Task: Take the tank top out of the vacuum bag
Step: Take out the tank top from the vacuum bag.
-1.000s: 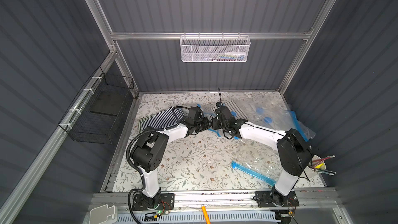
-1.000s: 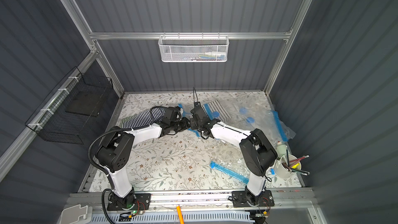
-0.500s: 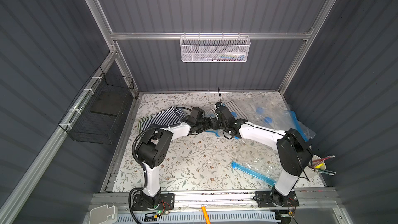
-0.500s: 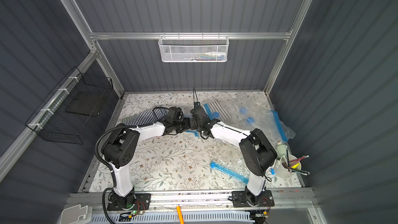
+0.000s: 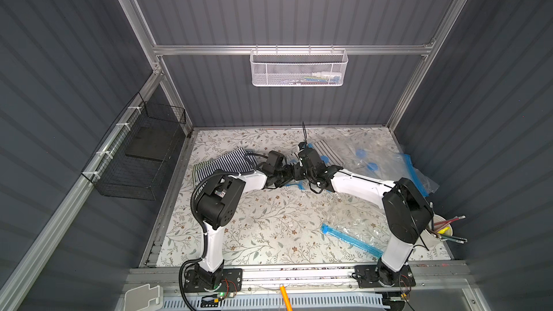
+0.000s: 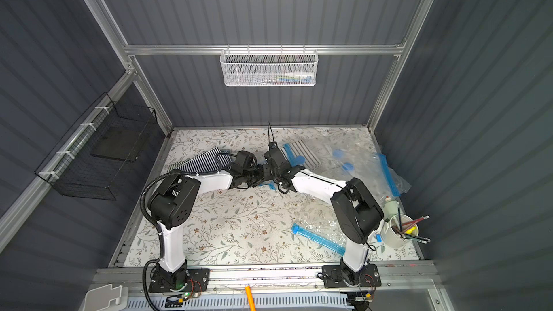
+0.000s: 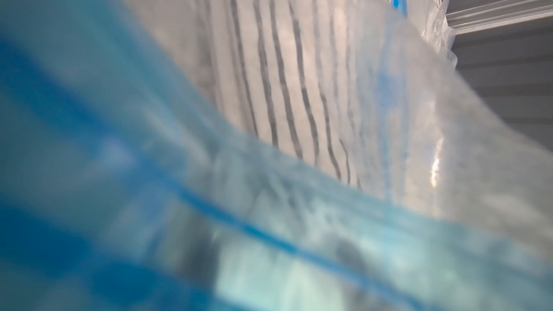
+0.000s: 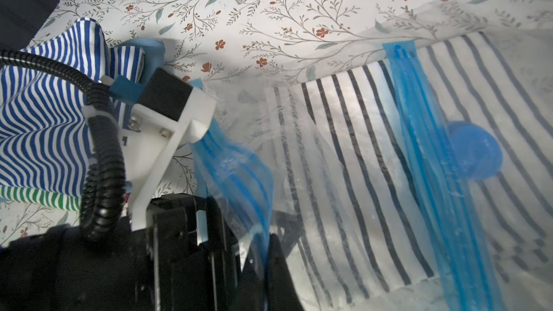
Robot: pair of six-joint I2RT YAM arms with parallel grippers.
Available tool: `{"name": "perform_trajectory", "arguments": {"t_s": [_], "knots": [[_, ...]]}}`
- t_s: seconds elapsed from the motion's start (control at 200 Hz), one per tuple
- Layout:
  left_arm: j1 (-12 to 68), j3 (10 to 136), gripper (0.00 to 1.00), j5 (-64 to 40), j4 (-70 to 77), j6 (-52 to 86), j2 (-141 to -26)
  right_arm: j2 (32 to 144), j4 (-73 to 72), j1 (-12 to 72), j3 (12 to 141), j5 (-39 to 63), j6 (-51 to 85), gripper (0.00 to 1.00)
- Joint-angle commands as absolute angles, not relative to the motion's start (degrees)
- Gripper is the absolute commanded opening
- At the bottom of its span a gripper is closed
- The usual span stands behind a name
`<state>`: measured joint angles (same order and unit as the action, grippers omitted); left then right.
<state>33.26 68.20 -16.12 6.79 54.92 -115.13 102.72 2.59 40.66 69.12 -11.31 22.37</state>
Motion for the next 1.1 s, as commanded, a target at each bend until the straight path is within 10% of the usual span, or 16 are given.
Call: {"name": "perform_trajectory", "arguments": {"t_s": [0.0, 0.6, 1.096], "knots": [[33.7, 67.2, 0.64, -15.3, 6.9, 59.4, -116.6, 103.1, 1.0, 40.8, 70.7, -11.6, 23.4, 0.0], [35.6, 69.6, 0.5, -11.3, 10.8, 63.2, -122.6, 101.7, -1.2, 40.8, 68.3, -12.3, 25.3, 0.0], [35.6, 74.7, 0.0, -10.1, 7.5, 57.8, -126.4, 100.5, -2.4, 39.5, 65.0, -13.0, 26.8, 0.0]]}}
